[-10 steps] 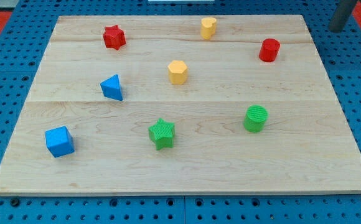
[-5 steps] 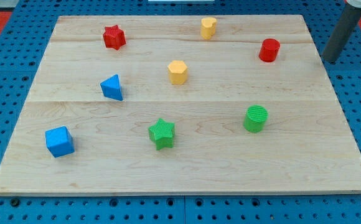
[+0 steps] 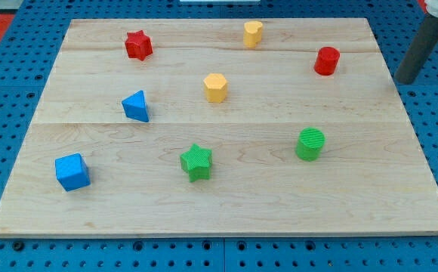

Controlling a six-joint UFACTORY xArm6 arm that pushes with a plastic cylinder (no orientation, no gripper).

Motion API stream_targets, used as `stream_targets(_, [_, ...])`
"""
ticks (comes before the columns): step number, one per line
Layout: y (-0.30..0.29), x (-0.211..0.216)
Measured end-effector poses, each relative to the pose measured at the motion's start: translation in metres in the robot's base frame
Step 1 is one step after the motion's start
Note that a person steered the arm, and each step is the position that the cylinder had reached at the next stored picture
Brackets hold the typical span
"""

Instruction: Push the green circle slightly right and down

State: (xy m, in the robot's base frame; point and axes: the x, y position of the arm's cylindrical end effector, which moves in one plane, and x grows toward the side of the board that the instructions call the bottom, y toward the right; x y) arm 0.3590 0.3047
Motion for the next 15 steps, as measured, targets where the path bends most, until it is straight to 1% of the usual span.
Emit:
stream_targets(2, [0.007, 0.055])
stream_targets(3, [0.007, 0.057])
stream_targets(4, [-0.013, 0.052])
stream_targets(5, [-0.051, 0.044])
stream_targets(6, [-0.079, 0.053])
stream_targets(7, [-0.136, 0.055])
stream_targets(8, [-0.174, 0.061])
stream_targets(9, [-0.180, 0.094])
stream_targets(12, [-0.211, 0.103])
stream_targets(13, [-0.213, 0.111])
stream_targets(15, [-0.224, 0.111])
